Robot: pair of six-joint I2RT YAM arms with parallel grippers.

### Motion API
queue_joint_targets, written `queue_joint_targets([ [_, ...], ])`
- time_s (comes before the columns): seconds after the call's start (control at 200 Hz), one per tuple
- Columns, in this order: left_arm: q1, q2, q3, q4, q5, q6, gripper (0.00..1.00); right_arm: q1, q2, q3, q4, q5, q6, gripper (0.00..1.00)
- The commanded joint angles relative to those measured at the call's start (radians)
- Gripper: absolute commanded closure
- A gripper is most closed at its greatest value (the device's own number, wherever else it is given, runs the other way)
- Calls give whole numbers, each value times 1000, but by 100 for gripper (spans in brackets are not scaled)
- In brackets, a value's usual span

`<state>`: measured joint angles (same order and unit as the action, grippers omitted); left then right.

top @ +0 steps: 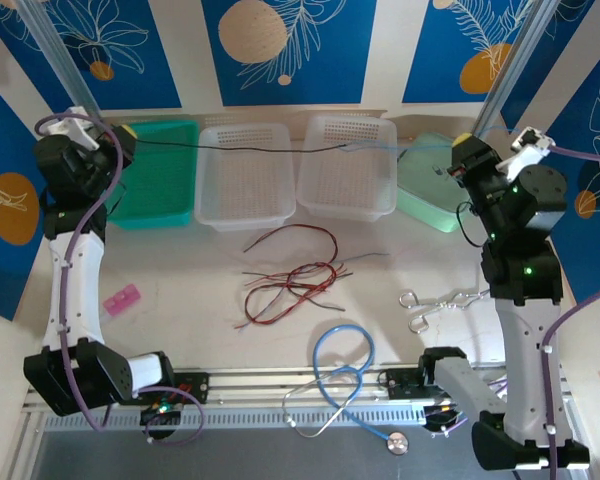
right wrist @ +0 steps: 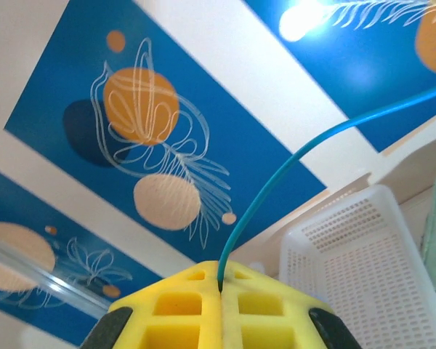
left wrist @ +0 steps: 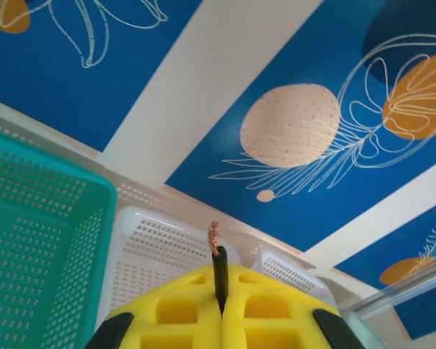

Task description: Untangle the cables

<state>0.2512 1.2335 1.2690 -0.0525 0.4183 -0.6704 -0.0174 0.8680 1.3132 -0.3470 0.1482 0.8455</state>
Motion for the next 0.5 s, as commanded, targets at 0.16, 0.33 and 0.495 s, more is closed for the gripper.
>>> queue_joint_targets([
  [0.16, 66, -73, -73, 83, -78, -63, 100, -112, -64, -50, 21, 24, -37, 100],
  [0.33, 65, -97, -73, 157, -104, -129, 100, -164, -65, -31, 15, -73, -54, 100],
  [0.495, 65, -75, 12, 234, -113, -169, 100, -171, -58, -35, 10, -174, -101, 100],
])
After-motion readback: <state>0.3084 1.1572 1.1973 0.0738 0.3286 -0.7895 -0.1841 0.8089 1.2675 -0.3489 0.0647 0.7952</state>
